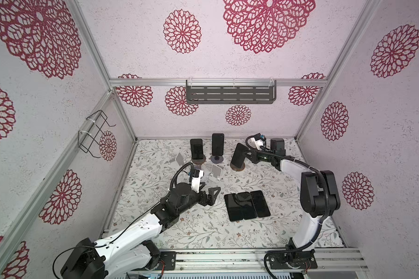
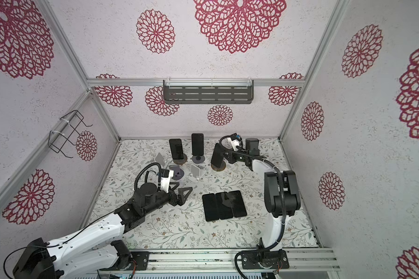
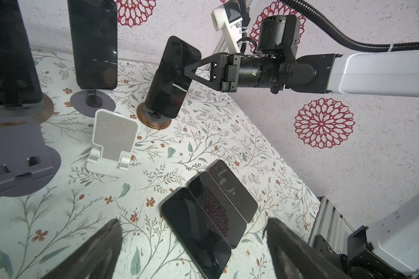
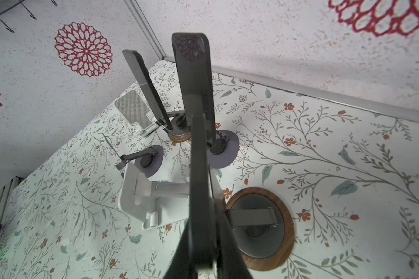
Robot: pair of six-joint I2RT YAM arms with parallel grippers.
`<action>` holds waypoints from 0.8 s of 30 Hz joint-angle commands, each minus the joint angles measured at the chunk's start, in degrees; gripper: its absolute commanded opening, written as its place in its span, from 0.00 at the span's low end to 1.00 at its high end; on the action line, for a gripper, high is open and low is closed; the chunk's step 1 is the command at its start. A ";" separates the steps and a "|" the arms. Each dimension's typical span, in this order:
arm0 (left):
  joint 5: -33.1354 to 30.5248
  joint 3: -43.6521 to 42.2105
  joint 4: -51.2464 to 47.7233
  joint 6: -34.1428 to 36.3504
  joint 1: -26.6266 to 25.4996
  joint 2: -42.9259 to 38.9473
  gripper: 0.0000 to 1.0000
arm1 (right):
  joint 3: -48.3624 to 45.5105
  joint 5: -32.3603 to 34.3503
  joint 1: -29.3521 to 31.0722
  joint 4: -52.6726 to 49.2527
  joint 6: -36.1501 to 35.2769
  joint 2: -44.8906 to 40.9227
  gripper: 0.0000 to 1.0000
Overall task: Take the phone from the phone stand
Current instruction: 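Grasp the black phone on the wooden-based stand with the right gripper and lift it, then close the left gripper on the black phone held up by the right gripper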
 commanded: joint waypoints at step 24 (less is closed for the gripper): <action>49.91 25.24 -8.52 23.17 15.84 24.06 0.60 | -6.47 -23.00 2.80 -34.68 -22.13 -29.46 0.05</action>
